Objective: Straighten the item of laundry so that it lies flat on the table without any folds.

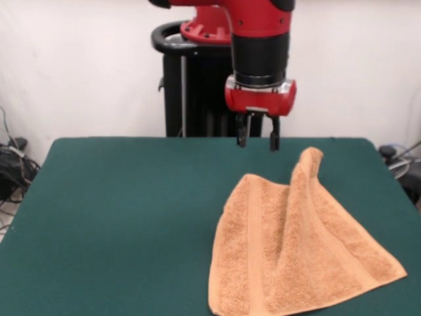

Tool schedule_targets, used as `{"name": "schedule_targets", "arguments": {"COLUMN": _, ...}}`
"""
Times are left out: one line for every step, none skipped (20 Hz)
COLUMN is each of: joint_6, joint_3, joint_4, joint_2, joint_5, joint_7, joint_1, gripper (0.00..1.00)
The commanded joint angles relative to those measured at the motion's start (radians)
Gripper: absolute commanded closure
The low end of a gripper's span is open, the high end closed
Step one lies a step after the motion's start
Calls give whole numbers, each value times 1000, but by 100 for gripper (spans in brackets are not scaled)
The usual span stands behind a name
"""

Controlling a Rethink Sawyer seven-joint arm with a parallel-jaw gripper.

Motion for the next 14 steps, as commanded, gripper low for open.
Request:
{"name": "schedule_targets", "arguments": {"joint_6": -59, "joint_3": 65, "joint_4": 50, "joint_2": 56, "joint_5": -23, "joint_7": 51, "joint_1": 22, "gripper": 0}}
{"name": "schedule_targets", "arguments": {"joint_6": -64, "joint_3": 62, "joint_4": 48, "joint_2": 63, "joint_5": -29, "joint_7": 50, "joint_1": 25, "gripper": 0}}
{"name": "schedule_targets", "arguments": {"joint_6": -69, "joint_3": 56, "joint_4": 46, "joint_2": 70, "joint_5": -35, "joint_7": 51, "joint_1": 31, "gripper": 0}}
{"name": "schedule_targets", "arguments": {"joint_6": -85, "joint_3": 48, "joint_4": 48, "joint_2": 78, "joint_5": -45, "joint_7": 55, "joint_1": 37, "gripper": 0}}
{"name": "schedule_targets", "arguments": {"joint_6": -93, "joint_3": 44, "joint_4": 49, "joint_2": 88, "joint_5": -50, "joint_7": 56, "joint_1": 39, "gripper": 0}}
{"name": "schedule_targets", "arguments": {"joint_6": -107, "joint_3": 37, "joint_4": 44, "joint_2": 98, "joint_5": -59, "joint_7": 58, "joint_1": 44, "gripper": 0}}
{"name": "schedule_targets", "arguments": {"joint_6": -113, "joint_3": 33, "joint_4": 44, "joint_2": 103, "joint_5": -65, "joint_7": 58, "joint_1": 46, "gripper": 0}}
{"name": "schedule_targets", "arguments": {"joint_6": -117, "joint_3": 25, "joint_4": 44, "joint_2": 100, "joint_5": -72, "joint_7": 58, "joint_1": 51, "gripper": 0}}
{"name": "schedule_targets", "arguments": {"joint_6": -118, "joint_3": 18, "joint_4": 46, "joint_2": 95, "joint_5": -78, "joint_7": 59, "joint_1": 54, "gripper": 0}}
{"name": "schedule_targets", "arguments": {"joint_6": -117, "joint_3": 11, "joint_4": 49, "joint_2": 87, "joint_5": -84, "joint_7": 61, "joint_1": 57, "gripper": 0}}
{"name": "schedule_targets", "arguments": {"joint_6": -120, "joint_3": 4, "joint_4": 54, "joint_2": 80, "joint_5": -90, "joint_7": 64, "joint_1": 59, "gripper": 0}}
{"name": "schedule_targets", "arguments": {"joint_6": -120, "joint_3": -13, "joint_4": 59, "joint_2": 68, "joint_5": -96, "joint_7": 76, "joint_1": 70, "gripper": 0}}
{"name": "schedule_targets", "arguments": {"joint_6": -122, "joint_3": -38, "joint_4": 58, "joint_2": 54, "joint_5": -109, "joint_7": 84, "joint_1": 84, "gripper": 0}}
{"name": "schedule_targets", "arguments": {"joint_6": -125, "joint_3": -63, "joint_4": 58, "joint_2": 39, "joint_5": -123, "joint_7": 93, "joint_1": 97, "gripper": 0}}
